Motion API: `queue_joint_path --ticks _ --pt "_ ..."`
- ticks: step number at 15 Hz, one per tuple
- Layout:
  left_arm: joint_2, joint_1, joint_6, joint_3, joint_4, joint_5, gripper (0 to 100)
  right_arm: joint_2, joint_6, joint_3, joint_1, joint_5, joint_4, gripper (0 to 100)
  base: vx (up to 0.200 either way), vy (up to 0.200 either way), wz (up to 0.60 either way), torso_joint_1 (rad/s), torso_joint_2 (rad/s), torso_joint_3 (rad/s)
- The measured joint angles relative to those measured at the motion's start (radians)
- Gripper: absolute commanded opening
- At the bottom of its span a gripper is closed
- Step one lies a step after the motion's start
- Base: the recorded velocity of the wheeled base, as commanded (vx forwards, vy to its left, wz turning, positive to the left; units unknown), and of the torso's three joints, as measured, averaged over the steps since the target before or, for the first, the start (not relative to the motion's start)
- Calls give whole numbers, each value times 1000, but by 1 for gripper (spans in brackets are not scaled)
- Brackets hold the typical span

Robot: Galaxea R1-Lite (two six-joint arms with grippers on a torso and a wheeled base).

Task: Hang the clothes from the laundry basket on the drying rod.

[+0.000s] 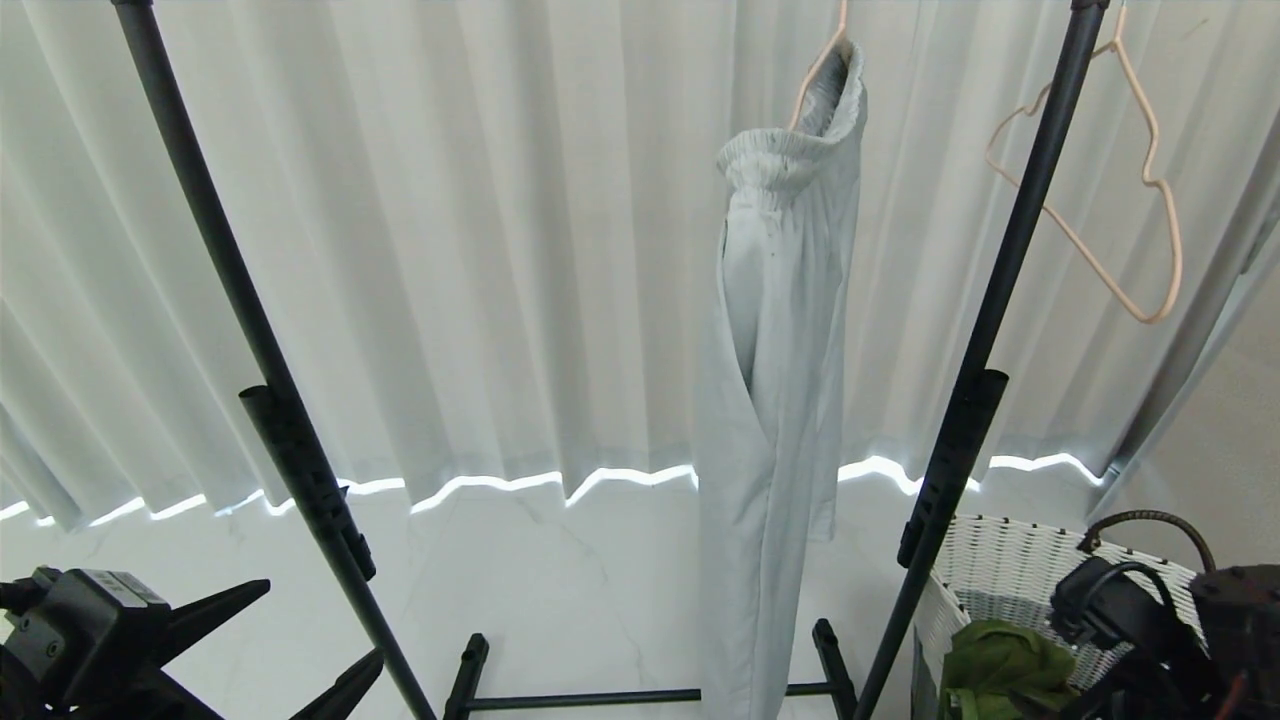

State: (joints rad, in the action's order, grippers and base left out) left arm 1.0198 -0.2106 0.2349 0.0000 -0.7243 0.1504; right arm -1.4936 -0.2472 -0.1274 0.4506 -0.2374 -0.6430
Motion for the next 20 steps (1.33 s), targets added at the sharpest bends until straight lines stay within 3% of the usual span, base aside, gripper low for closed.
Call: queue_joint_path --ticks 5,10,13,20 --pt "-3 9 -3 0 1 -2 100 -294 -14 -177 114 -107 8 100 0 0 0 0 0 0" --pt "0 10 -4 0 1 -2 100 -482 -39 -228 152 -203 10 100 0 0 0 0 0 0" --pt "-1 10 -5 0 2 -1 100 -534 -51 -241 131 -292 9 100 0 0 0 0 0 0" --pt "-4 10 -5 0 2 -1 100 -504 -63 -232 125 -299 10 100 0 0 0 0 0 0"
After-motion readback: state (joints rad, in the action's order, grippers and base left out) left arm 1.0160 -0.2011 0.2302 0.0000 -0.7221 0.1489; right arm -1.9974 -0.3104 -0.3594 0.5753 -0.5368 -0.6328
